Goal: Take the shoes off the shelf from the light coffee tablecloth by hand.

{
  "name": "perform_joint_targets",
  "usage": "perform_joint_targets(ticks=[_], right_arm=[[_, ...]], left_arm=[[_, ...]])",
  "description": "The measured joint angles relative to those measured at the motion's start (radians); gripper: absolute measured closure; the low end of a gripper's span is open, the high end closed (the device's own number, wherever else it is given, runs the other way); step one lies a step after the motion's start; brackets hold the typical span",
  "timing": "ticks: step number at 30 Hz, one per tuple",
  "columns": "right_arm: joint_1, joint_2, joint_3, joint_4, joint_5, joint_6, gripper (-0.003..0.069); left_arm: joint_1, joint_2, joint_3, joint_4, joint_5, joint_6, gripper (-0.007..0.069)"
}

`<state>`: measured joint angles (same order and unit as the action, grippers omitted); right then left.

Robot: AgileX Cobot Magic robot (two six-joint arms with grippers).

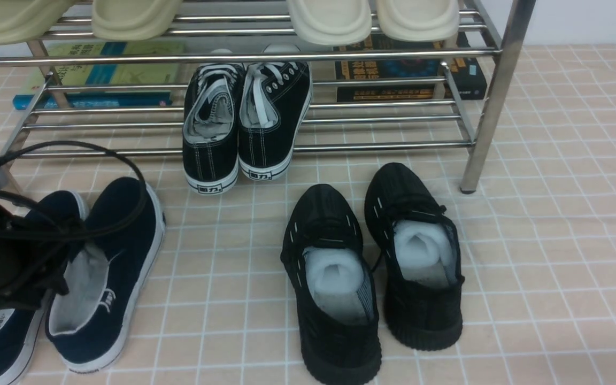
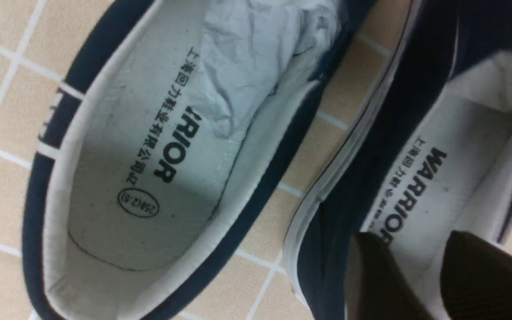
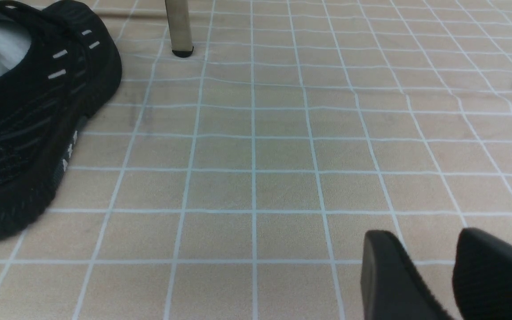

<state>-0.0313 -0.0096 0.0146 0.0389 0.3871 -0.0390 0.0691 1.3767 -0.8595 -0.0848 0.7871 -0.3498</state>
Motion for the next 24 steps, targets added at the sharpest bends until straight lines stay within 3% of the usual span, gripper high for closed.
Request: perform_joint_targets(ticks=[6, 9, 16, 24], right_arm=[[0.000, 0.000, 0.000, 0.000, 0.000, 0.000, 0.0420], [0.000, 0.000, 0.000, 0.000, 0.000, 0.000, 0.0420], [0.000, 0.000, 0.000, 0.000, 0.000, 0.000, 0.0420], [0.000, 0.000, 0.000, 0.000, 0.000, 0.000, 0.0420]], left_arm=[[0.000, -0.159, 0.000, -0.008, 0.021, 0.053, 0.0319], [0.000, -0.287, 0.000, -0.008, 0.077, 0.113, 0.0368], [0.000, -0.530, 0.000, -0.008, 0.326, 0.283, 0.0592], [0.000, -0.890, 0.084, -0.053, 0.405, 0.370, 0.0623]])
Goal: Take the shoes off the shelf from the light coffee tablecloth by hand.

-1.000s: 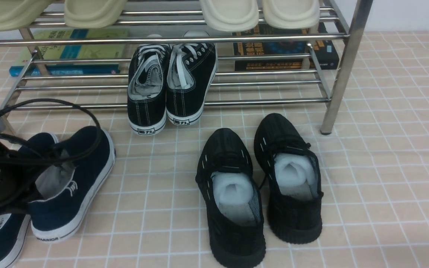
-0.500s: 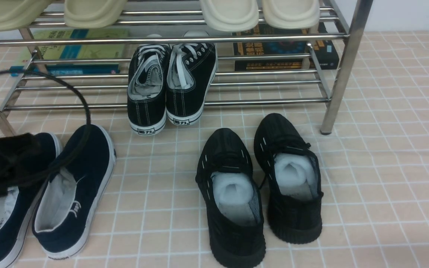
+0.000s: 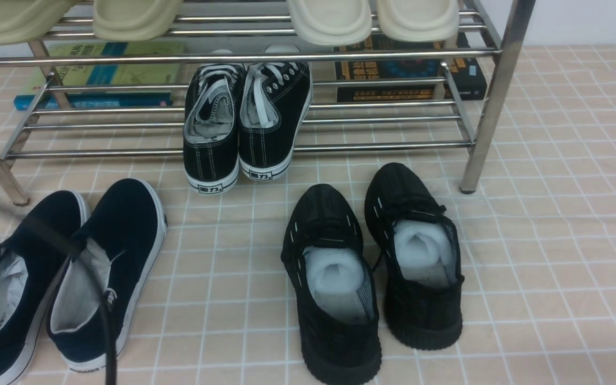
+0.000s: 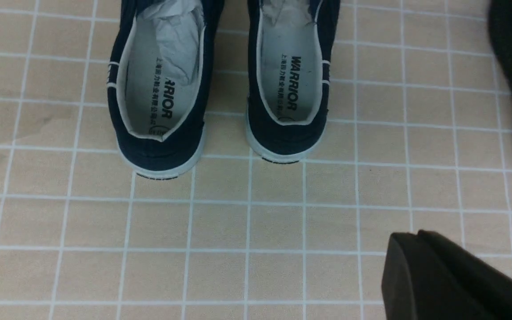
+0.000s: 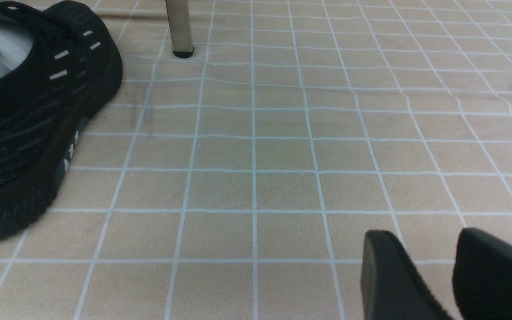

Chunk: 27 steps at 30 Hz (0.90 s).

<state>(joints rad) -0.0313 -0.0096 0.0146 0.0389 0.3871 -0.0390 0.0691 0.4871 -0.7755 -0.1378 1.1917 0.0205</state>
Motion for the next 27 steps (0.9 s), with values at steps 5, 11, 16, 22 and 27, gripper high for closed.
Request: perform_joint_targets(ticks=[5, 11, 16, 22, 27], right_arm=[[0.000, 0.000, 0.000, 0.000, 0.000, 0.000, 0.0420], [0.000, 0.000, 0.000, 0.000, 0.000, 0.000, 0.0420], [0.000, 0.000, 0.000, 0.000, 0.000, 0.000, 0.0420], [0.000, 0.000, 0.000, 0.000, 0.000, 0.000, 0.0420], [0.000, 0.000, 0.000, 0.000, 0.000, 0.000, 0.0420]], left_arm=[[0.000, -0.234, 0.131, -0.022, -0.060, 0.008, 0.0623], [0.000, -0.443, 0.223, -0.033, -0.190, 0.011, 0.0620], [0.000, -0.472, 0.249, -0.035, -0.255, 0.011, 0.0618], [0.000, -0.473, 0.255, -0.032, -0.254, 0.011, 0.0615], [0.000, -0.473, 0.255, -0.003, -0.254, 0.011, 0.0615]])
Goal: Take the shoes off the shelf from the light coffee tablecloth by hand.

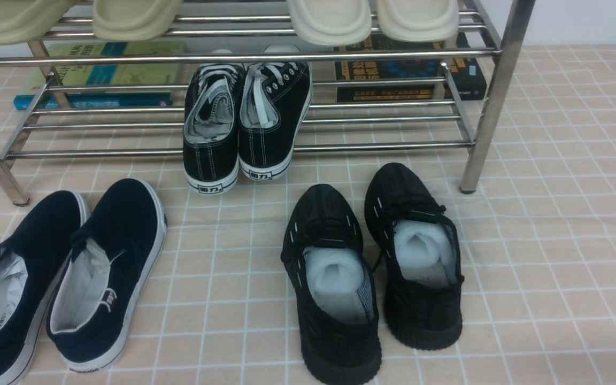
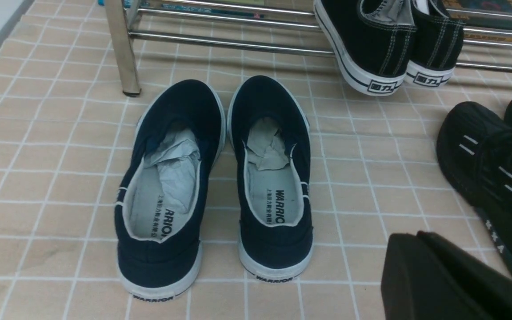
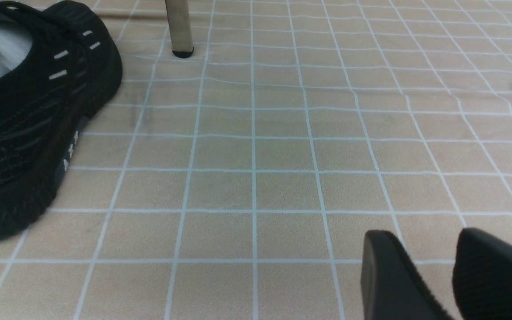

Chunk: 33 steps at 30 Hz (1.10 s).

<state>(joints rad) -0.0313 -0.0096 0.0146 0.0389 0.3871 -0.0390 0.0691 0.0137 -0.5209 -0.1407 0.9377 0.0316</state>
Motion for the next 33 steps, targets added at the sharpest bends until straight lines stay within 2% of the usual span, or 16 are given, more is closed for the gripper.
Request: perform_joint_targets(ticks=[9, 12, 13, 20, 26, 33], right_arm=[[0.000, 0.000, 0.000, 0.000, 0.000, 0.000, 0.0420], [0.000, 0.000, 0.000, 0.000, 0.000, 0.000, 0.0420], [0.000, 0.000, 0.000, 0.000, 0.000, 0.000, 0.0420], [0.000, 0.000, 0.000, 0.000, 0.000, 0.000, 0.0420], [0.000, 0.000, 0.000, 0.000, 0.000, 0.000, 0.0420], [0.000, 0.000, 0.000, 0.000, 0.000, 0.000, 0.0420]], left_arm=[[0.000, 0.000, 0.005, 0.099, -0.008, 0.000, 0.0614], [0.000, 0.000, 0.037, 0.104, -0.078, 0.000, 0.0613], [0.000, 0.000, 0.086, 0.104, -0.163, -0.013, 0.0613], [0.000, 0.000, 0.350, 0.117, -0.438, -0.172, 0.0608], [-0.040, -0.019, 0.506, 0.164, -0.479, -0.215, 0.0603], [-0.082, -0.027, 0.538, 0.195, -0.536, -0.225, 0.0595]])
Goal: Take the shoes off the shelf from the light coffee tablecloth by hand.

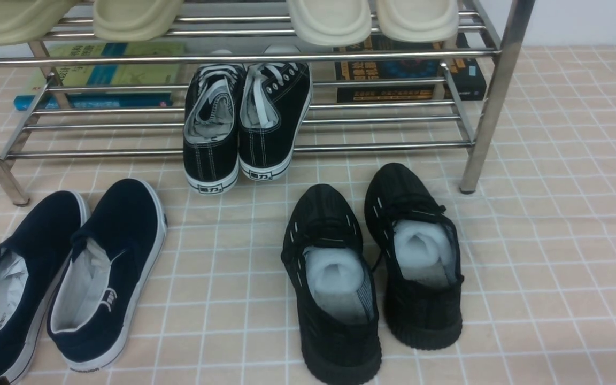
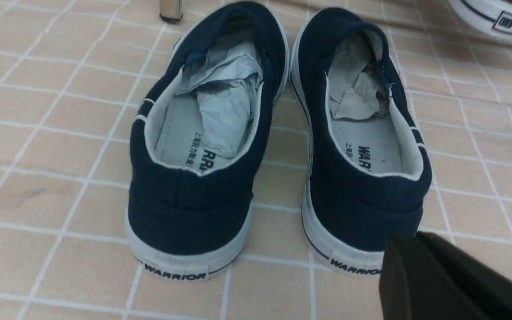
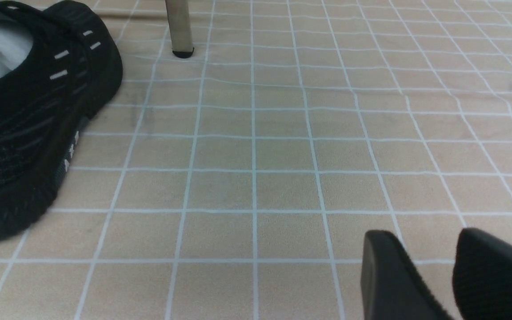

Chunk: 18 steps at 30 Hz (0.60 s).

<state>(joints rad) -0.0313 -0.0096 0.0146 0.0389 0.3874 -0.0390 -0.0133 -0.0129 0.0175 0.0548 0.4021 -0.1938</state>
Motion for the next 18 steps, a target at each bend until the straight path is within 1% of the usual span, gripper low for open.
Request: perform_joint_targets(ticks=[18], right_arm=[[0.000, 0.000, 0.000, 0.000, 0.000, 0.000, 0.0420]], left_arm=[[0.000, 0.000, 0.000, 0.007, 0.000, -0.001, 0.0581]])
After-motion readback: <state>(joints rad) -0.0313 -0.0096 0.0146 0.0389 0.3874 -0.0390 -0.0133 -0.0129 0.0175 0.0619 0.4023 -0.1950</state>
